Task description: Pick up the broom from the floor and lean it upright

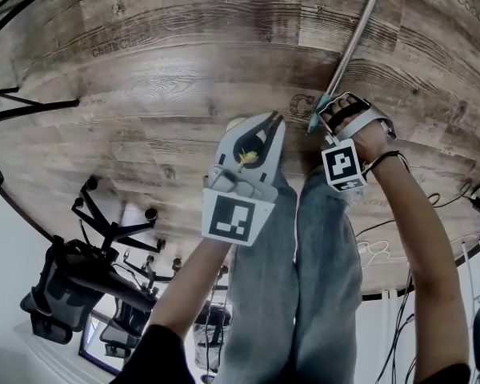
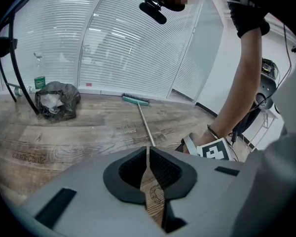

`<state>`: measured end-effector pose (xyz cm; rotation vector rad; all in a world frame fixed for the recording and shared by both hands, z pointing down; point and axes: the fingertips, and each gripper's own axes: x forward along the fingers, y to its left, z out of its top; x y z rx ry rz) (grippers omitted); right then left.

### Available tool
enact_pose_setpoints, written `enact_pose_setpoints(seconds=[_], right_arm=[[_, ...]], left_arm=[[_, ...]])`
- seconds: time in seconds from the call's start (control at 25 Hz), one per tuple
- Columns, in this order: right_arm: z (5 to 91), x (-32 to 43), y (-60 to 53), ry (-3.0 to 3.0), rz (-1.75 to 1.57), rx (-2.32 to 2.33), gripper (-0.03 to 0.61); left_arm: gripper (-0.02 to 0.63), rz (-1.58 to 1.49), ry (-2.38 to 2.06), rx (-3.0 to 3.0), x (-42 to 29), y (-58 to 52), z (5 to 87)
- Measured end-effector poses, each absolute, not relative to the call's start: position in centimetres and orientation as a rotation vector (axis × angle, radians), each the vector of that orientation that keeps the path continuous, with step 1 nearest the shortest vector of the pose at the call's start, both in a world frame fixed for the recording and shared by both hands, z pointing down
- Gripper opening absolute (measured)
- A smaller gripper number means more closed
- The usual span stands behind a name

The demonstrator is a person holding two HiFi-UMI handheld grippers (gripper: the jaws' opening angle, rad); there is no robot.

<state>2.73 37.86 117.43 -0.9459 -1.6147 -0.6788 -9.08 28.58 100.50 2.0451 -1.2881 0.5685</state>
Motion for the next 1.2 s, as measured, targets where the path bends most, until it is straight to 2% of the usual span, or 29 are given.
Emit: enact_pose_setpoints(seconds=[0.04, 0.08, 0.56, 0.72, 0.92, 1.2], right_arm=[[117.4, 2.4, 37.8, -1.617, -0.699, -0.951, 0.115], [117.3, 2.1, 37.7, -1.622, -0.714, -0.956, 0.114], [119.7, 1.8, 37.6, -1.500, -0.749, -0.990, 0.149], [118.9, 2.2, 37.1, -1.515, -0.775, -1.024, 0.140], [113.2, 0.7, 36.8, -1.621, -0.774, -1.027, 0.135], [98.9, -2.9, 34.9, -1.801, -0.741, -0.984, 0.129]], left_arm=[[0.021, 0.566, -1.293, 2.043, -9.1, 28.5, 100.6], [0.021, 0.564, -1.294, 2.042, -9.0, 28.4, 100.6], [0.021, 0.593, -1.260, 2.090, -8.3, 27.8, 100.5], [0.021, 0.592, -1.271, 2.075, -8.8, 27.6, 99.9], [0.021, 0.599, -1.296, 2.072, -9.5, 27.0, 95.9], [0.021, 0.574, -1.403, 2.000, -12.8, 24.7, 85.1]])
